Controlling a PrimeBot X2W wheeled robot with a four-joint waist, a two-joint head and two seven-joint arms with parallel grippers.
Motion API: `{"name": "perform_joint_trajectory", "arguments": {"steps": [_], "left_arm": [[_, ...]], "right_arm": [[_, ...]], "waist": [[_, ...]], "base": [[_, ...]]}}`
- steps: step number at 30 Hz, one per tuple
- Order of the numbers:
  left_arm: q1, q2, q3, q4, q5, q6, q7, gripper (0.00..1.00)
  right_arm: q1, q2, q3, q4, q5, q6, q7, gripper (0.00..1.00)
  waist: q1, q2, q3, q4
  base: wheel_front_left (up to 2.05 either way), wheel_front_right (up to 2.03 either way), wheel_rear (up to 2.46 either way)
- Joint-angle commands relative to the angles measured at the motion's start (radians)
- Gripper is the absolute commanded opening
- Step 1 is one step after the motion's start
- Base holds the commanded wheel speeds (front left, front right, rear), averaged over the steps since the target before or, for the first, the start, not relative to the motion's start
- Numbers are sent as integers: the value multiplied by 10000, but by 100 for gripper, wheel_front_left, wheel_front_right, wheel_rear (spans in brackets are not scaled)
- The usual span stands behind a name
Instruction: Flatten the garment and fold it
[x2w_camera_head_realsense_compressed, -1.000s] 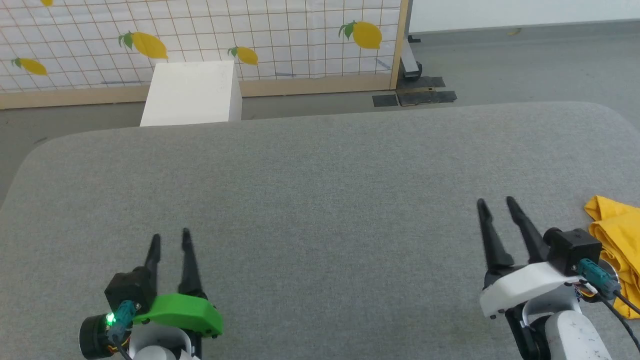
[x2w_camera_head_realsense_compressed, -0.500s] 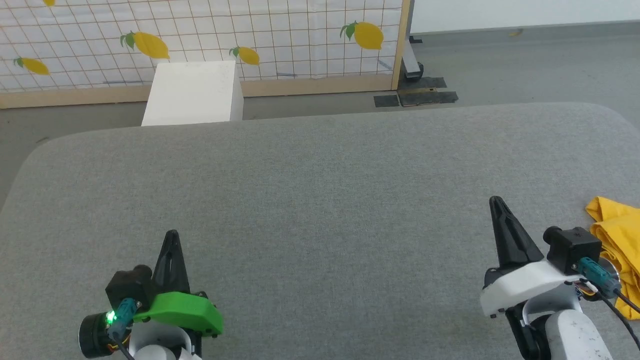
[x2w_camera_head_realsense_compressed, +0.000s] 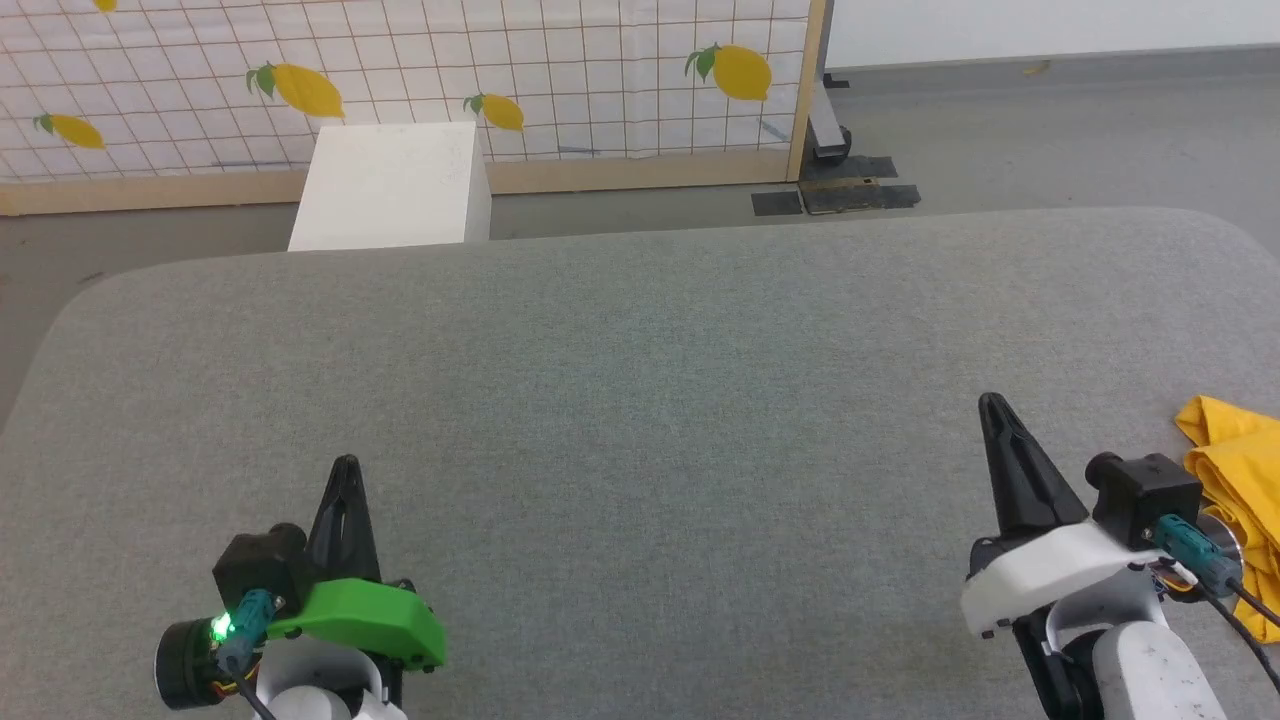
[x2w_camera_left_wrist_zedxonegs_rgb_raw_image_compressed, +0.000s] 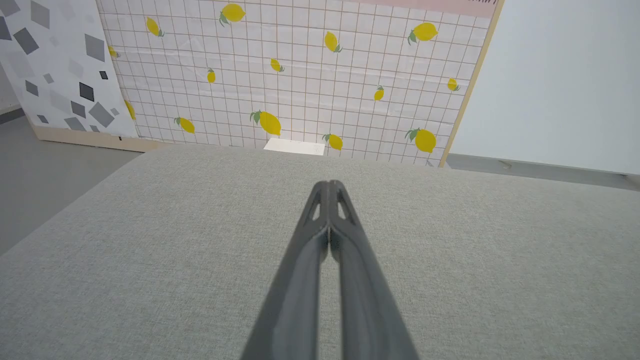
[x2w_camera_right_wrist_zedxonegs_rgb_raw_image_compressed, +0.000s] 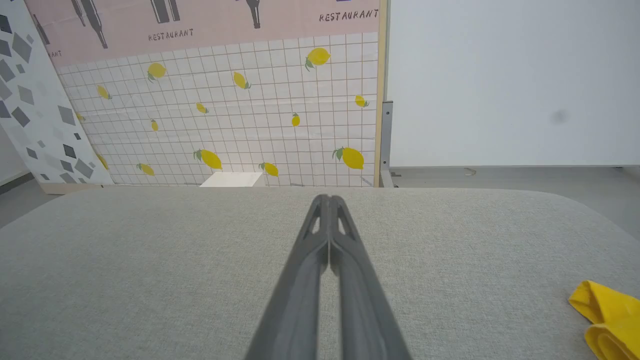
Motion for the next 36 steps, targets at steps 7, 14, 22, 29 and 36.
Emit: {"name": "perform_joint_trajectory", "arguments": {"steps": [7, 14, 22, 29, 36], "left_arm": [[108, -45, 32, -137, 295, -113, 177, 0], [131, -56, 48, -226, 419, -166, 306, 0], [157, -68, 67, -326, 557, -224, 450, 0], [179, -78, 83, -413, 676, -275, 575, 0], [202, -89, 99, -502, 800, -328, 704, 0]], "right_arm": [[236, 3, 10, -185, -173, -4, 108, 0], [302, 4, 13, -293, -253, -5, 186, 0], [376, 5, 17, -414, -343, -6, 274, 0], [440, 6, 19, -519, -421, -7, 349, 0], [507, 6, 22, -627, -501, -7, 427, 0]], "waist": [[1, 0, -6, 26], [1, 0, -11, 50], [1, 0, -17, 77], [1, 0, -22, 101], [1, 0, -27, 125]], "base": [[0, 0, 0], [0, 0, 0], [0, 0, 0], [0, 0, 0], [0, 0, 0]]}}
